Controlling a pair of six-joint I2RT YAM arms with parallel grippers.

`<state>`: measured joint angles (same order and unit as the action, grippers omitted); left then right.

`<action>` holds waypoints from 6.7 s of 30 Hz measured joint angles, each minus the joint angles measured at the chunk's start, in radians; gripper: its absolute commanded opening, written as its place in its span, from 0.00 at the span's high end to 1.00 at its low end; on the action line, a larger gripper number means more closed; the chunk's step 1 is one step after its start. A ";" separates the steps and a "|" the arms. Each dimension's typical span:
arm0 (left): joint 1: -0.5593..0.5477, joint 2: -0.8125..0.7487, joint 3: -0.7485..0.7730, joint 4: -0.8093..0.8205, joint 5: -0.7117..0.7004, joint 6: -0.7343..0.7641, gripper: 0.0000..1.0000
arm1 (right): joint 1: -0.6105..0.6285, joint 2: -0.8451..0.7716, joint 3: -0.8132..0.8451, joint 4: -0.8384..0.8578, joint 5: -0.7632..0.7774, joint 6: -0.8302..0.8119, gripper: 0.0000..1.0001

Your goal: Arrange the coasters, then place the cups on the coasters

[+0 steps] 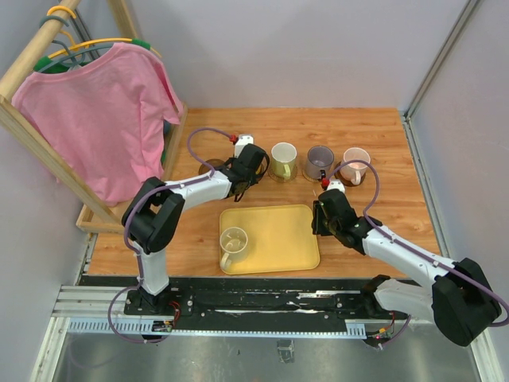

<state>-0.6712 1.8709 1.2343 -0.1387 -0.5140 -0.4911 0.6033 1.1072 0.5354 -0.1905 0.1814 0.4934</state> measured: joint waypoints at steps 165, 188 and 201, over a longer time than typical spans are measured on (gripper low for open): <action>-0.004 -0.788 -0.563 -0.131 0.038 0.080 0.99 | 0.013 -0.008 -0.084 -0.041 0.010 0.081 0.99; 0.196 -0.491 -0.440 0.108 0.137 0.175 0.99 | 0.026 -0.082 -0.095 -0.166 0.010 0.167 0.68; 0.270 -0.369 -0.381 0.158 0.175 0.210 0.99 | 0.031 -0.059 -0.066 -0.193 0.047 0.151 0.31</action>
<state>-0.4007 1.5021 0.8536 0.0193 -0.3386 -0.2813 0.6338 1.0485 0.4698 -0.3832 0.2287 0.6445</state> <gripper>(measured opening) 0.217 0.680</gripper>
